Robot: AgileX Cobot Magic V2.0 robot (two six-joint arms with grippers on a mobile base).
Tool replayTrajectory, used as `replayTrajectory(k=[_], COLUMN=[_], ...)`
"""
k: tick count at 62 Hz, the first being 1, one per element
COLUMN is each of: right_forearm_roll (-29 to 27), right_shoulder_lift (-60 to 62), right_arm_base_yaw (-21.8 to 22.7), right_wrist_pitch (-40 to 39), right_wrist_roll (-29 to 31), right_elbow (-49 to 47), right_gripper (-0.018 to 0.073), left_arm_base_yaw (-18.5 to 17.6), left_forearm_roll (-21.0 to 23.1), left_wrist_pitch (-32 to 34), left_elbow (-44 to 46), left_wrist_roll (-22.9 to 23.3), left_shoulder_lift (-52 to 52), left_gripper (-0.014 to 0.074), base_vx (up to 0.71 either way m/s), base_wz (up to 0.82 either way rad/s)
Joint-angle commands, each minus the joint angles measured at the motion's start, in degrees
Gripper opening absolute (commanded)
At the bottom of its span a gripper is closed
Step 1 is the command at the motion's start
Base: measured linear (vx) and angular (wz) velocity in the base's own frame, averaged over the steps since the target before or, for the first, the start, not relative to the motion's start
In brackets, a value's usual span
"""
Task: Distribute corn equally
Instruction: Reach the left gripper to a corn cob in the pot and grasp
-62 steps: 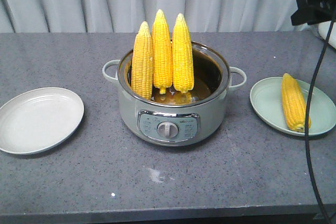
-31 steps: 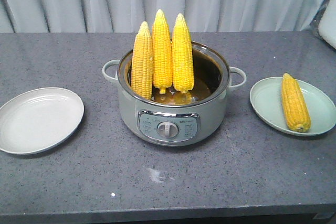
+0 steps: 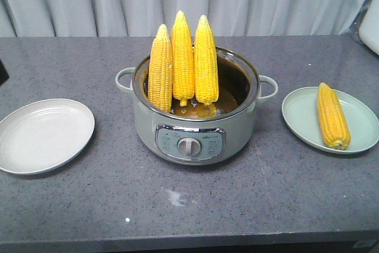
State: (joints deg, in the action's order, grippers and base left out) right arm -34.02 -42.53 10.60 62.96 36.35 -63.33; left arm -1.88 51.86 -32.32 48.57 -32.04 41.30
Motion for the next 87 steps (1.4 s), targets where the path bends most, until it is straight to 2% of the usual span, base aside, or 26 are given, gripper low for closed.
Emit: replayTrajectory(k=[1,5,21,26,32,41,51,56,63,87], right_forearm_roll=[-1.7,-1.7,-1.9,-1.9,-1.9,-1.9,-1.9,-1.8,-1.7,-1.7], right_shoulder_lift=[3.4,5.2,7.5,7.5,7.5,7.5,7.5,7.5,7.5,7.5], right_arm_base_yaw=[0.2,0.2,0.2,0.2,0.2,0.2,0.2,0.2,0.2,0.2], right_wrist_pitch=[-3.9,-4.0,-5.3,-5.3,-5.3,-5.1,-5.1,-5.0,-4.9,-4.9], right_wrist_roll=[0.7,0.7,0.6,0.6,0.6,0.6,0.7,0.7,0.7,0.7], right_elbow=[0.6,0.8,0.8,0.8,0.8,0.8,0.8,0.8,0.8,0.8], right_gripper=[-0.0005,-0.0005,-0.0005,-0.0005,-0.0005,-0.0005,-0.0005,-0.0005,-0.0005,-0.0005], left_arm_base_yaw=[-0.1,-0.1,-0.1,-0.3,-1.4,-3.8,-5.8,-6.3,-6.6,-7.6], left_forearm_roll=[5.6,6.0,6.2,8.6,10.5,10.2,9.3,5.3,1.3,-0.2], left_wrist_pitch=[-0.2,-3.7,-16.9,-23.0,-26.9,-29.4,-34.2,-35.5,-35.6,-38.5], left_elbow=[9.3,16.0,45.4,55.4,66.8,82.2,96.7,100.9,101.5,101.5], left_wrist_roll=[-5.4,-6.6,-6.4,-5.3,-4.5,2.5,8.2,10.2,11.3,11.7], left_shoulder_lift=[7.3,13.8,43.1,52.6,62.2,75.7,87.2,89.8,90.3,90.3], left_gripper=[0.0495,0.0495,0.0497,0.0497,0.0505,0.0529,0.0538,0.0538,0.0538,0.0538], base_vx=[0.0,0.0,0.0,0.0,0.0,0.0,0.0,0.0,0.0,0.0], base_wz=[0.0,0.0,0.0,0.0,0.0,0.0,0.0,0.0,0.0,0.0])
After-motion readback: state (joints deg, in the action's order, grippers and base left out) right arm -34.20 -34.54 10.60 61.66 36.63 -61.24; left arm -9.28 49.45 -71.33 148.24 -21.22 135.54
